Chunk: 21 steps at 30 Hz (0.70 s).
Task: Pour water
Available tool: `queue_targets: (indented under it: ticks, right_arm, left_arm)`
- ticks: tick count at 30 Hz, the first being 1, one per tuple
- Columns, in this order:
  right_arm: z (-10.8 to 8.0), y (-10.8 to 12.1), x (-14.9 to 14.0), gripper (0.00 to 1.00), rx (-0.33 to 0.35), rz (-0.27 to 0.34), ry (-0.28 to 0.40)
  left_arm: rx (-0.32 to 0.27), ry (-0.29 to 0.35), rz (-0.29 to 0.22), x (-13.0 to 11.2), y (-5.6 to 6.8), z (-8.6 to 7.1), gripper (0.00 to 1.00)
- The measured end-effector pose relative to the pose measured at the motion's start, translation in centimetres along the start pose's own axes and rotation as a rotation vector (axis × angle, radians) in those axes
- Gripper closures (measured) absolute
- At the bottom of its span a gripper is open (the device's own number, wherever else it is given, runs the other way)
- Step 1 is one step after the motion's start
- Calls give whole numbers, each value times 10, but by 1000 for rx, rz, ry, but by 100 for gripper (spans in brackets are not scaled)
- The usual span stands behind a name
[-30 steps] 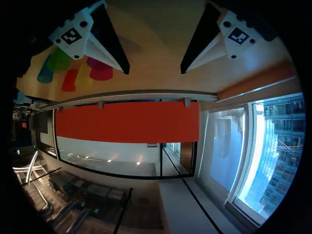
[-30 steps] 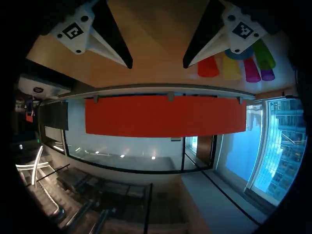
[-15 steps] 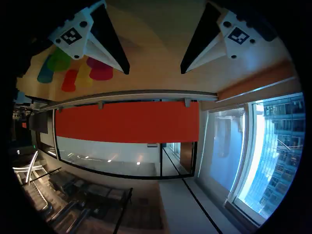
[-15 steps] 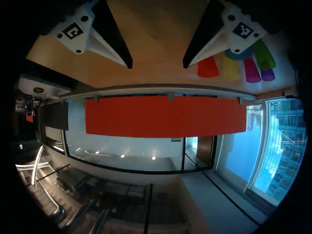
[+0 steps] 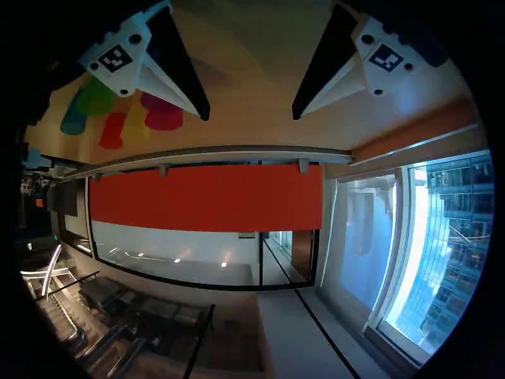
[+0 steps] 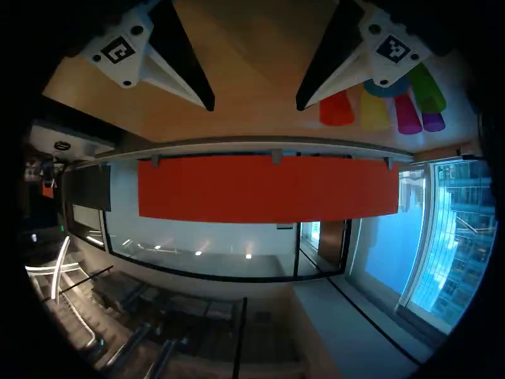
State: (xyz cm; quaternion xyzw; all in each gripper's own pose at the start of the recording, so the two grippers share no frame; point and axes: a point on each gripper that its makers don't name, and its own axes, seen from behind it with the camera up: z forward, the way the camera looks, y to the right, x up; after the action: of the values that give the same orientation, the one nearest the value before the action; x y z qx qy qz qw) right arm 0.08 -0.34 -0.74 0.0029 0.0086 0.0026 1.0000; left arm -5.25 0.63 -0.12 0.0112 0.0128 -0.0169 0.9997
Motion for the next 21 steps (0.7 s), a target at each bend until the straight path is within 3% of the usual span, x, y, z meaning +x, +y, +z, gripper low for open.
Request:
queue_targets:
  ticks: [21]
  right_arm:
    - [0, 0, 0, 0, 0, 0, 0]
  left_arm:
    - [-1, 0, 0, 1, 1, 1, 3]
